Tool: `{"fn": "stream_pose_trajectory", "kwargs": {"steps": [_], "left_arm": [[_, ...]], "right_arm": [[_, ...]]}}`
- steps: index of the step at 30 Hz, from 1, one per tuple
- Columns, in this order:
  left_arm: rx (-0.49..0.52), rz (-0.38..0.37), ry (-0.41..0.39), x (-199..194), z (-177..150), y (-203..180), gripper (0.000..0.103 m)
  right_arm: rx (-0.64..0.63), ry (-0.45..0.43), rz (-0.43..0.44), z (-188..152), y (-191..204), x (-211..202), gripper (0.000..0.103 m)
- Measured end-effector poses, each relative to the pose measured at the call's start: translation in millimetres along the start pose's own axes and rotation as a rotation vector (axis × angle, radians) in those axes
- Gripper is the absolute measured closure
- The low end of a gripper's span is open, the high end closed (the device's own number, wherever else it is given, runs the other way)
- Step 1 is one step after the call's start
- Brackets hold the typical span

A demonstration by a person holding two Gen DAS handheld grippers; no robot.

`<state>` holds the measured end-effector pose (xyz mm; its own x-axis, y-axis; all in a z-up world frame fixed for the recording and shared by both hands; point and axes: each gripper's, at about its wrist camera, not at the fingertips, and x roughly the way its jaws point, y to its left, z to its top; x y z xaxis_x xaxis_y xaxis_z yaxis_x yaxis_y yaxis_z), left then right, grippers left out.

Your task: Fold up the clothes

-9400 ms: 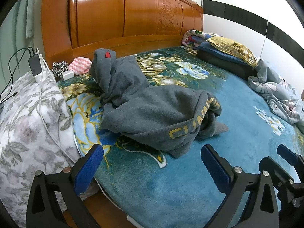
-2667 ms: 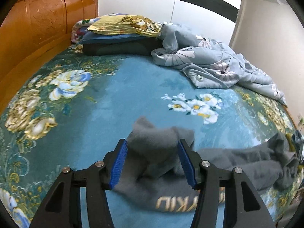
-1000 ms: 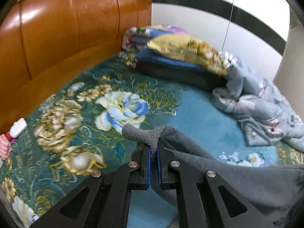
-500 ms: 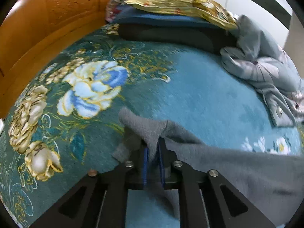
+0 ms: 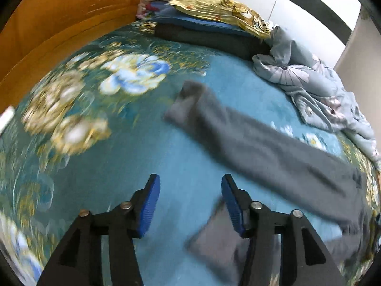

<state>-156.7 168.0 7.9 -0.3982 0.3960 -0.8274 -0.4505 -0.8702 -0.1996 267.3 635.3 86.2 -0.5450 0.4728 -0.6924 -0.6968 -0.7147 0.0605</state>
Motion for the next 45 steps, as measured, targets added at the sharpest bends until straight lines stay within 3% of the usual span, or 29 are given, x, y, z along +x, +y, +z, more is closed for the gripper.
{"fn": "stream_pose_trajectory", "kwargs": {"steps": [4,7,12,18,19,21,26,27,30,31,33,37,40,43,45], "left_arm": [[-0.062,-0.036,0.030,-8,-60,23,0.047],[-0.134,-0.115,0.062,-3,-86,31,0.047],[-0.254,-0.256,0.069,5,-92,26,0.047],[-0.257,-0.253,0.031,26,-70,0,0.050],[-0.273,-0.252,0.028,30,-68,-1,0.066],[-0.302,-0.241,0.042,40,-66,0,0.087],[-0.342,-0.260,-0.001,40,-60,0,0.093],[-0.351,-0.258,-0.016,37,-57,2,0.094],[-0.367,-0.251,-0.062,24,-48,5,0.095],[-0.366,-0.248,-0.078,20,-45,6,0.095],[-0.363,-0.249,-0.133,-3,-34,9,0.095],[-0.324,-0.295,-0.281,-69,-20,22,0.095],[-0.271,-0.267,-0.298,-89,-43,39,0.095],[-0.216,-0.237,-0.310,-107,-67,57,0.095],[-0.235,-0.204,-0.225,-86,-97,74,0.095]], "right_arm": [[0.078,0.044,0.057,-78,-11,-32,0.035],[0.147,0.089,0.074,-122,-19,-38,0.035],[0.247,0.066,0.150,-147,-27,-42,0.035],[0.409,0.035,0.205,-155,-45,-29,0.035],[0.438,0.027,0.221,-156,-48,-27,0.035],[0.487,0.019,0.250,-157,-55,-20,0.035],[0.565,0.035,0.282,-156,-64,-2,0.036],[0.574,0.031,0.286,-155,-65,-1,0.042],[0.605,0.033,0.288,-150,-69,3,0.080],[0.600,0.030,0.290,-146,-68,1,0.086],[0.589,0.021,0.293,-138,-67,-4,0.090],[0.505,-0.092,0.314,-107,-57,-49,0.091],[0.448,-0.153,0.345,-96,-44,-82,0.091],[0.372,-0.121,0.304,-112,-29,-89,0.091],[0.366,-0.058,0.271,-133,-28,-80,0.091]]}}
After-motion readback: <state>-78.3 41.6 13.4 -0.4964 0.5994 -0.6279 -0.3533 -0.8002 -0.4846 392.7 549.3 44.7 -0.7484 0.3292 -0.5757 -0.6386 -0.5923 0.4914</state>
